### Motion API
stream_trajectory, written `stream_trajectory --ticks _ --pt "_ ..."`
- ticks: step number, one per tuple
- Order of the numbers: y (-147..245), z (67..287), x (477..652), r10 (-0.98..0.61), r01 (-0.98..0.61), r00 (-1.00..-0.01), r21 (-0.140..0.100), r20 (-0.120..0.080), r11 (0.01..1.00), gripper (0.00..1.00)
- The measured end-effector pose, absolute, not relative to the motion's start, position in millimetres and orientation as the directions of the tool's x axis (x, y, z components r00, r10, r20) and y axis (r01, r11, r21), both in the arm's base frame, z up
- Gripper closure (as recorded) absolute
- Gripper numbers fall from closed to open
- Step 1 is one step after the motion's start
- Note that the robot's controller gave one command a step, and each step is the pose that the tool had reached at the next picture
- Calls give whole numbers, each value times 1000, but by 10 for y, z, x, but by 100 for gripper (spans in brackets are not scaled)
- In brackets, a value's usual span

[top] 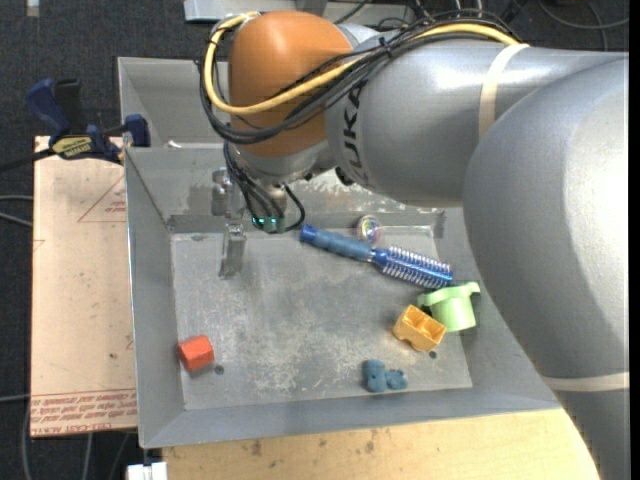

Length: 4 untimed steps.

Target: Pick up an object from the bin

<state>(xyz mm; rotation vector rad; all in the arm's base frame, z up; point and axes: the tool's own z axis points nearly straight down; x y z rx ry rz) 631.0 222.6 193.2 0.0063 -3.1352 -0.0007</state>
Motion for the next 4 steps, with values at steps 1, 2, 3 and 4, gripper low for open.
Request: stream_trajectory --ticks 1,2,3,4 --pt "2384 1439 5721 124 124 -992 -1 6 992 0" --pt "2485 1213 5192 -39 -39 -999 0 3 999 0" --pt "2507 681 5238 -207 -207 -978 0 2 978 0" --pt "2505 695 5246 -205 -205 -979 1 1 979 100"
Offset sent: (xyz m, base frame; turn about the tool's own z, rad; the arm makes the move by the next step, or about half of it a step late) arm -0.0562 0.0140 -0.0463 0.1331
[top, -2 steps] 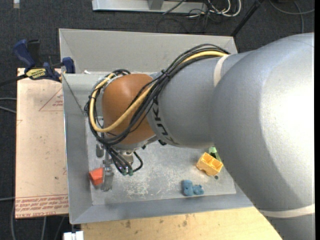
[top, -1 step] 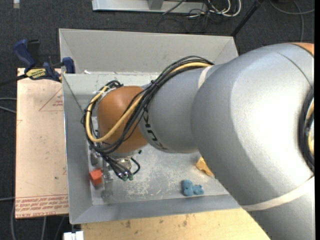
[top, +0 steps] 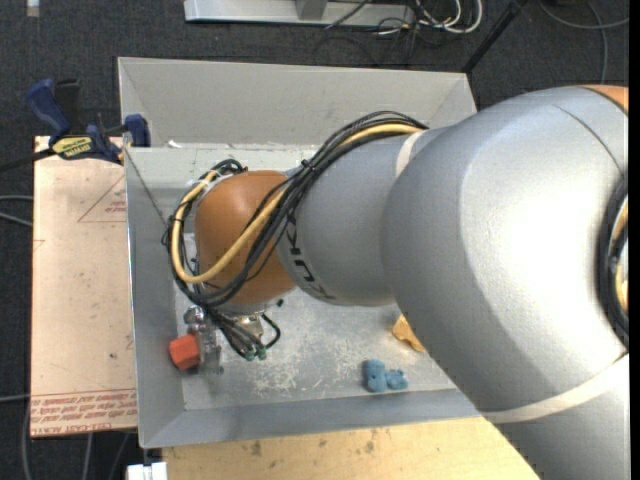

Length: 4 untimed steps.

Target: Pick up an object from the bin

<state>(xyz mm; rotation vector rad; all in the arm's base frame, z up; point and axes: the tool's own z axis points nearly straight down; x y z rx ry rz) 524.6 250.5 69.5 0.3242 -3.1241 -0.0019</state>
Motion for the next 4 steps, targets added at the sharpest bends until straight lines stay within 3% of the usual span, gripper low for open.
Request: stream_trajectory --ticks 1,2,3,4 --pt "2464 1762 5213 -173 -173 -985 4 -9 985 100" --pt "2455 1712 5203 -171 -171 -985 2 -2 985 0" --pt "2468 735 4895 -295 -295 -955 1 -5 955 0" --pt "2470 751 4890 -295 -295 -956 2 -2 956 100"
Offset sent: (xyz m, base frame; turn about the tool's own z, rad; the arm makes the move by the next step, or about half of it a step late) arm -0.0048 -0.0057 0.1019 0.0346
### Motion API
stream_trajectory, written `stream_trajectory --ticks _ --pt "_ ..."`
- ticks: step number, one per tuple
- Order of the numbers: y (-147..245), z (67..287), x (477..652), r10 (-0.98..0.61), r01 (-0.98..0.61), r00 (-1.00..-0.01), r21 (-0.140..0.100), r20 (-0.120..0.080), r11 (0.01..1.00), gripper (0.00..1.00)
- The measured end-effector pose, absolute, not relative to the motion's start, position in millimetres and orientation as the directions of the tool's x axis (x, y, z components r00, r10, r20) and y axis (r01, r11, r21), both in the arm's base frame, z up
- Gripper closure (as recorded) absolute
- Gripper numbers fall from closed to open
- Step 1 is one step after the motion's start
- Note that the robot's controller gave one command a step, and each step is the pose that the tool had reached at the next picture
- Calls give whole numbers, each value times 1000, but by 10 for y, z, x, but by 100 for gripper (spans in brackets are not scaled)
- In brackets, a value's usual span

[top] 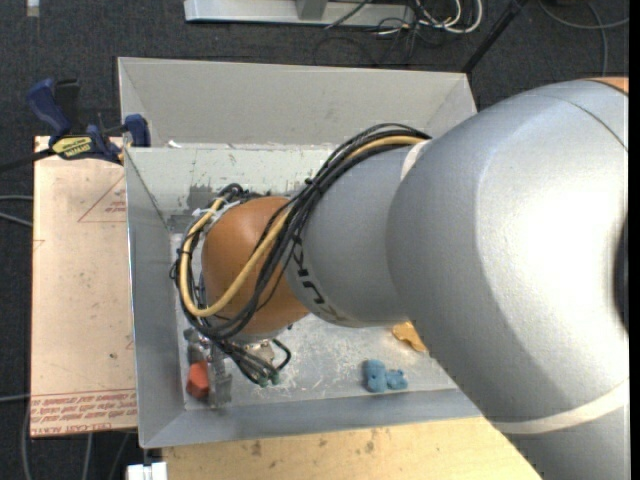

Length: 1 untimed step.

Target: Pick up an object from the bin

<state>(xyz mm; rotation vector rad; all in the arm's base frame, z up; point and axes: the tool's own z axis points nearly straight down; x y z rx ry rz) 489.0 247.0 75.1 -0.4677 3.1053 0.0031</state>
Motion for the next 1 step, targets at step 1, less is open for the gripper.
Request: stream_trajectory --ticks 1 --pt "2480 2558 5145 -300 -300 -954 2 -12 954 100"
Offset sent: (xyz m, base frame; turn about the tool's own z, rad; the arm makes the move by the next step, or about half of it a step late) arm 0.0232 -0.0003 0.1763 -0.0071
